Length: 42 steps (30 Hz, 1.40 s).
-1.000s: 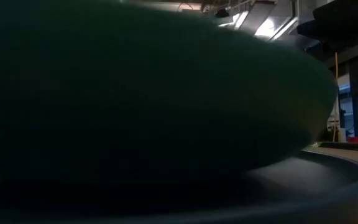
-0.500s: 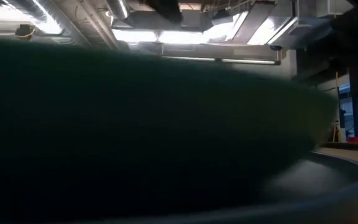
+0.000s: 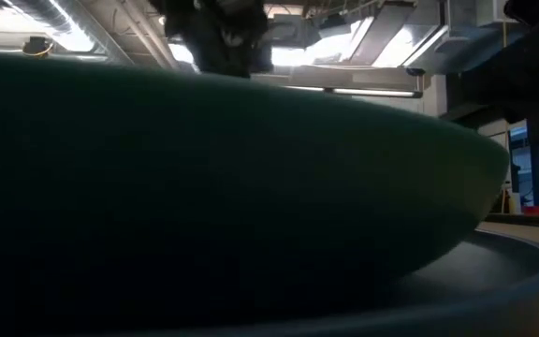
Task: Stack plastic plates
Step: Stack the black plate on top of the dark green plate
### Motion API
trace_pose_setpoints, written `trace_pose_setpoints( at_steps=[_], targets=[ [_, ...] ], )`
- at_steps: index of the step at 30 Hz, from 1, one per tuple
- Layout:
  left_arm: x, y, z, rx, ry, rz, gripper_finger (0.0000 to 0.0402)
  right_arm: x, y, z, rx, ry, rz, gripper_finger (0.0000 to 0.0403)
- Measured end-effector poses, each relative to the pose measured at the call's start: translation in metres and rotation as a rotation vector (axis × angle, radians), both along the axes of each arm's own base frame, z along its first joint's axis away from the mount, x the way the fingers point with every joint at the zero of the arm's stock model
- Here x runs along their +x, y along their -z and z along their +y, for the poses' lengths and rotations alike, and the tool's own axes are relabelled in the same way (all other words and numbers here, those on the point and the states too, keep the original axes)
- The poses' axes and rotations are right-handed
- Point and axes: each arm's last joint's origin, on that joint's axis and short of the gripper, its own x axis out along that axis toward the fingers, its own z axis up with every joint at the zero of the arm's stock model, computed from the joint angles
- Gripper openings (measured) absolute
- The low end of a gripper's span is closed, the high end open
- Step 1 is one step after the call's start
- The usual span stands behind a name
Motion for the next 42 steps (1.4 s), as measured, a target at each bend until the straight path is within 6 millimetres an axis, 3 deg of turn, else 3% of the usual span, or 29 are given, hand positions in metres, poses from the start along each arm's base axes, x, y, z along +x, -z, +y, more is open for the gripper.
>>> trace_pose_setpoints(
  at_steps=[5,9,16,24,30,36,42],
  targets=[
    [-0.018,0.023,0.034,0.026,-0.064,0.017,0.0124,0.004,0.012,0.003,-0.002,0.059,0.044,0.0214],
    [-0.029,0.038,0.045,0.016,-0.097,0.046,0.0124,0.007,0.021,0.004,-0.012,0.096,0.073,0.0214],
    [-0.041,0.066,0.047,-0.032,-0.051,0.076,0.0124,0.009,0.03,0.006,0.043,0.134,0.105,0.0214],
    [-0.04,0.085,0.044,0.113,0.092,0.005,0.0124,0.015,0.033,0.011,0.03,0.115,0.077,0.0214],
    [-0.037,0.095,0.054,0.165,0.075,-0.017,0.0124,0.015,0.034,0.012,0.004,0.111,0.075,0.0214],
    [-0.036,0.119,0.057,0.14,0.077,0.044,0.0124,0.015,0.033,0.012,0.013,0.104,0.07,0.0214],
    [-0.033,0.121,0.058,0.17,0.054,0.047,0.0124,0.016,0.033,0.012,-0.018,0.092,0.068,0.0214]
  ],
)
